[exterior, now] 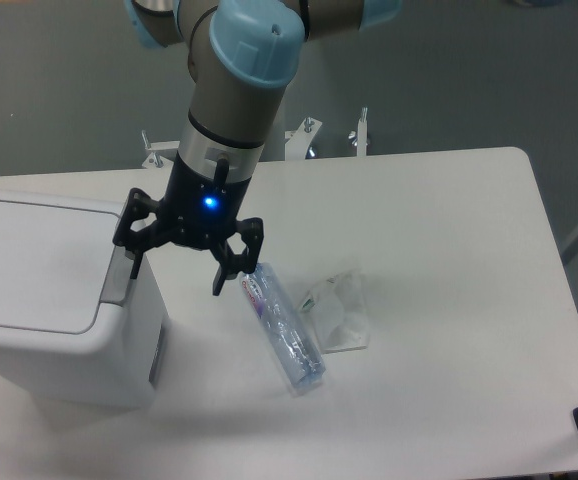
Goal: Open the trash can
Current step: 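Push the gripper against the lid edge to flip the lid open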
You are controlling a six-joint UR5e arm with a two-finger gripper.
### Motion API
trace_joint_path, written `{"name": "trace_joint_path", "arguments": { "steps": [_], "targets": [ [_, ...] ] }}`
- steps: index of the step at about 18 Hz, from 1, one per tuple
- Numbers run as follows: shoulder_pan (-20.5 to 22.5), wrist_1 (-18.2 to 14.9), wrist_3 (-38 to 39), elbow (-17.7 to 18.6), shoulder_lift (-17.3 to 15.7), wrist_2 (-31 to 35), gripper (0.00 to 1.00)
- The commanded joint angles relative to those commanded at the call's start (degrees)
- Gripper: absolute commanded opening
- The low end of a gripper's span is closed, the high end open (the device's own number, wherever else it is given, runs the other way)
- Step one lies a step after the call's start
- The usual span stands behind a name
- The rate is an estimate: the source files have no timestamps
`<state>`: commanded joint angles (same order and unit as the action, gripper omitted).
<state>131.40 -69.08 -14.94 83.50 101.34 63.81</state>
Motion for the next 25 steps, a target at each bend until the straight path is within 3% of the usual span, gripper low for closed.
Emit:
{"name": "trace_joint_path", "arguments": {
  "steps": [25],
  "targets": [
    [-0.88, 0.7, 0.18, 0.35, 1.85, 0.09, 1.0]
  ]
}}
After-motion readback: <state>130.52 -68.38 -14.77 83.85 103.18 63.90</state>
